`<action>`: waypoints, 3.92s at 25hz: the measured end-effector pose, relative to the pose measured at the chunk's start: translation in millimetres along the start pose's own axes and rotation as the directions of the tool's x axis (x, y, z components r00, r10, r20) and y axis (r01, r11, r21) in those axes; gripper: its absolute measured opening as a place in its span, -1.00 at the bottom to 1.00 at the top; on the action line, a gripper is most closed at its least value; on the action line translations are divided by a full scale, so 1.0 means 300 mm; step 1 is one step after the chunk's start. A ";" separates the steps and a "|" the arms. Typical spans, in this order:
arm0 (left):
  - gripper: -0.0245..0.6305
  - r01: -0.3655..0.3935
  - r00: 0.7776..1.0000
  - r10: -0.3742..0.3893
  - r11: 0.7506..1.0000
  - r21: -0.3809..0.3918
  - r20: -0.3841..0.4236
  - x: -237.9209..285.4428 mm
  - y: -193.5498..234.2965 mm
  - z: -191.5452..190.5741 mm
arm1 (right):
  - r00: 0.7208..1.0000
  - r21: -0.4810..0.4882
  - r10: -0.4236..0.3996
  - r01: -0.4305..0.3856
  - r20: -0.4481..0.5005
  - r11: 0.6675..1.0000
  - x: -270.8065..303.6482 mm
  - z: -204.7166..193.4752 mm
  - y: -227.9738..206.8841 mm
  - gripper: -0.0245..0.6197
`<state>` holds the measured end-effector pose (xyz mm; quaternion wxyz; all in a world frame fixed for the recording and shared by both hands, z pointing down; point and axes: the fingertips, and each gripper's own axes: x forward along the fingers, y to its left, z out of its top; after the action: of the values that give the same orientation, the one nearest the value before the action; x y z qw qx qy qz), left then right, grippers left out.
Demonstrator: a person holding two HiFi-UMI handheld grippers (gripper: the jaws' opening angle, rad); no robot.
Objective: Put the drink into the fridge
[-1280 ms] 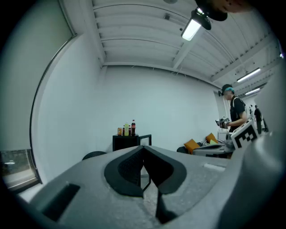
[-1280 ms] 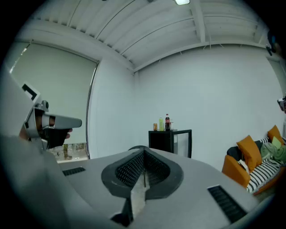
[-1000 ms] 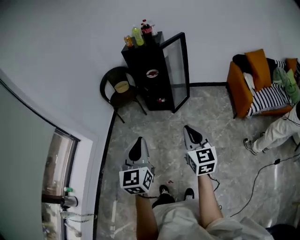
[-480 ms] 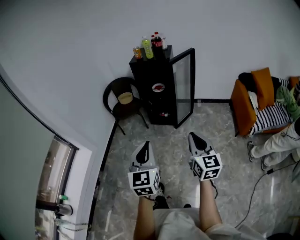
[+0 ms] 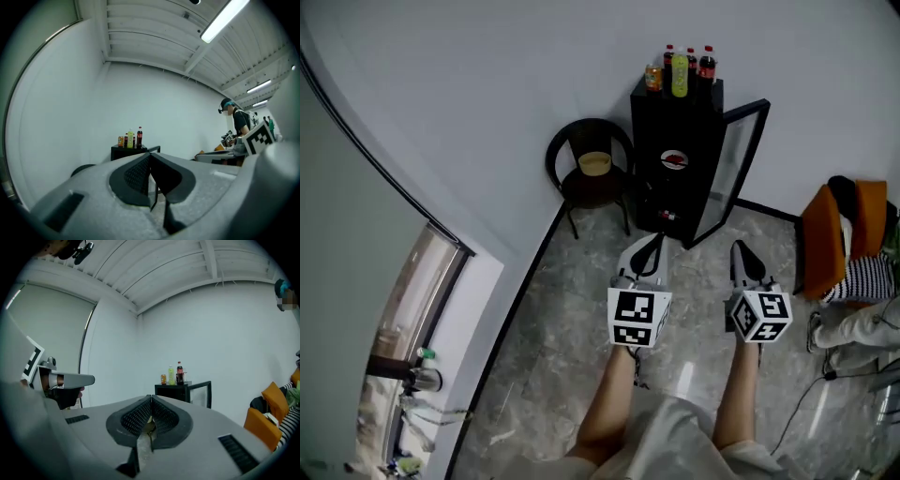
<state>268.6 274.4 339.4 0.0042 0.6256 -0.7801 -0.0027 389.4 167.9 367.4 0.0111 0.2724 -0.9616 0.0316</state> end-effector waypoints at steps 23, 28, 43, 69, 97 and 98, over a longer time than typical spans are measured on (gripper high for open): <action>-0.90 0.007 1.000 -0.007 1.000 0.004 -0.027 0.210 0.522 -0.055 | 0.999 0.018 -0.010 0.009 0.041 1.000 0.550 -0.032 0.187 -0.90; -0.90 0.011 0.999 -0.009 0.999 0.045 -0.051 0.400 0.578 -0.087 | 0.999 0.006 0.001 -0.001 0.038 1.000 0.732 -0.064 0.100 -0.90; -0.90 -0.110 0.992 0.109 0.994 -0.002 -0.065 1.217 0.716 -0.018 | 0.989 -0.013 0.133 -0.133 0.064 0.991 1.459 0.103 -0.285 -0.90; -0.90 0.017 0.999 -0.021 0.996 -0.086 -0.043 1.971 1.304 -0.009 | 0.992 -0.088 0.120 -0.124 -0.047 0.988 2.338 0.099 -0.285 -0.18; -0.90 0.345 0.937 -0.349 0.932 -0.116 -0.018 2.383 1.515 -0.011 | 0.968 -0.147 -0.208 0.187 -0.142 0.971 2.685 0.083 -0.378 0.02; -0.90 0.327 0.943 -0.331 0.938 -0.112 -0.020 2.367 1.520 -0.013 | 0.972 -0.146 -0.194 0.175 -0.133 0.974 2.679 0.083 -0.367 0.02</action>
<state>-330.8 -319.8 350.1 0.0524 0.7461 -0.6630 -0.0330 -237.0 -347.8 379.7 0.1027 0.3563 -0.9286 -0.0141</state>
